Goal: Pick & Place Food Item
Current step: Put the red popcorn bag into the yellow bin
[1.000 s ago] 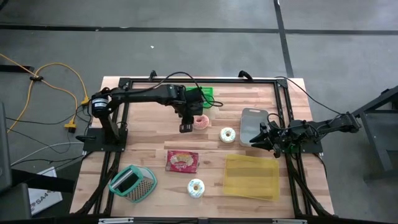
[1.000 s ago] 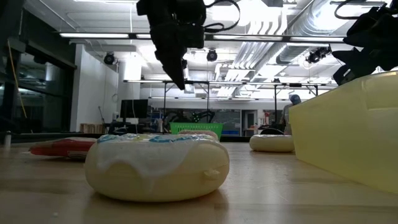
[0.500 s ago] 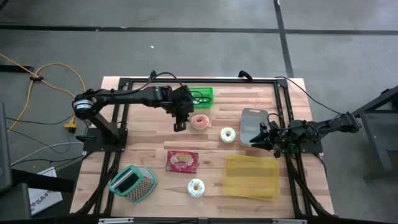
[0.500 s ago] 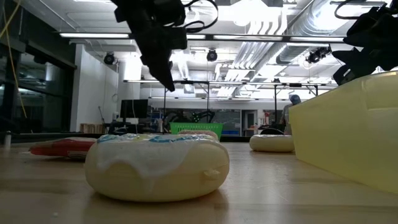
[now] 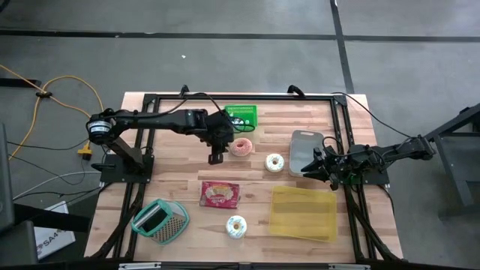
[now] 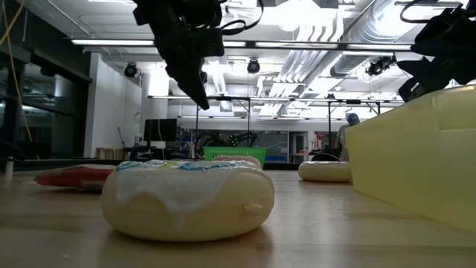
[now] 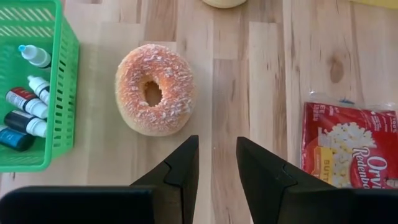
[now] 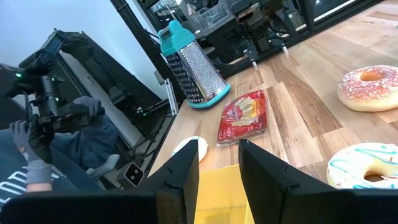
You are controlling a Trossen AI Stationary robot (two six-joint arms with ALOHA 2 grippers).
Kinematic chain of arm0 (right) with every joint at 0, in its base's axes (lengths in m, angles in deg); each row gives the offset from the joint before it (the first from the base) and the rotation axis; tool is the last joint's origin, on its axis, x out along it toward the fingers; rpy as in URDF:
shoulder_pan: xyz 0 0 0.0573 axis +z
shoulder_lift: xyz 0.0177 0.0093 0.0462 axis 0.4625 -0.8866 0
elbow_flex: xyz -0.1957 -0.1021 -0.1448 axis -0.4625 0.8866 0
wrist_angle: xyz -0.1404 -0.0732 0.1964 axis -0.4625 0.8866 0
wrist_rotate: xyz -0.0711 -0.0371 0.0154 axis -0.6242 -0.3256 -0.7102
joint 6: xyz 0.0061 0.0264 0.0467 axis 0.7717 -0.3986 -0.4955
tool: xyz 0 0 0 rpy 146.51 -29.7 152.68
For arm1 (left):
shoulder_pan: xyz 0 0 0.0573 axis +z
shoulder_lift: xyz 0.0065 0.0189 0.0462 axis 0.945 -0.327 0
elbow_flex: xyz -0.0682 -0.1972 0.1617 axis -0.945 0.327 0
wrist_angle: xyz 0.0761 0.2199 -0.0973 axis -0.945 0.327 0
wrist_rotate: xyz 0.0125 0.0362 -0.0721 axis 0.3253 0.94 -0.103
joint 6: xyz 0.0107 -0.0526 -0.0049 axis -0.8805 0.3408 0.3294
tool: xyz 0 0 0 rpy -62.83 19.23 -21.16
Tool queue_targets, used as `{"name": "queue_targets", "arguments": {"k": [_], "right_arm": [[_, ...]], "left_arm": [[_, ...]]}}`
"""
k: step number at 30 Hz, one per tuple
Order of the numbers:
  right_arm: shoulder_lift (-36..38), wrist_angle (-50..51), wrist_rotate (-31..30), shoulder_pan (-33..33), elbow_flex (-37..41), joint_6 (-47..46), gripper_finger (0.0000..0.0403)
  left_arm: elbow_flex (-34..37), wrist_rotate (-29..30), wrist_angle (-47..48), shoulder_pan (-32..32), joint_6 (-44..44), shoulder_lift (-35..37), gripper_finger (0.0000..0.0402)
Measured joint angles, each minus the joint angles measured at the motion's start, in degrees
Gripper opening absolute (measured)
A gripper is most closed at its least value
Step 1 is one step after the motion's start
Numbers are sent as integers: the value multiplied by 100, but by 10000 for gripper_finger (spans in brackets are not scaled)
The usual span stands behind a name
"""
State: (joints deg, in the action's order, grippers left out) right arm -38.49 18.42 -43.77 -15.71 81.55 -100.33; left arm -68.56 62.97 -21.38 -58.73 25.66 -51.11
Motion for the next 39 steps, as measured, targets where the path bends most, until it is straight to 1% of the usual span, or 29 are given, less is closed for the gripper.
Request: {"name": "queue_targets", "arguments": {"k": [12, 21, 26, 29, 32, 39], "right_arm": [[0, 0, 0, 1, -2, 0, 100], [0, 0, 0, 0, 0, 0, 100], [0, 0, 0, 1, 0, 0, 100], [0, 0, 0, 0, -1, 1, 100], [2, -2, 0, 0, 0, 0, 100], [2, -4, -2, 1, 0, 0, 100]], "left_arm": [[-4, -76, 39, -129, 129, 0, 104], [-5, -119, 394, -380, 480, 0, 104], [99, -597, 412, -370, 524, -68, 104], [146, -1147, 456, -270, 475, -236, 104], [151, -1526, 544, -169, 328, -489, 104], [153, -1971, 668, 61, 54, -930, 104]]}}
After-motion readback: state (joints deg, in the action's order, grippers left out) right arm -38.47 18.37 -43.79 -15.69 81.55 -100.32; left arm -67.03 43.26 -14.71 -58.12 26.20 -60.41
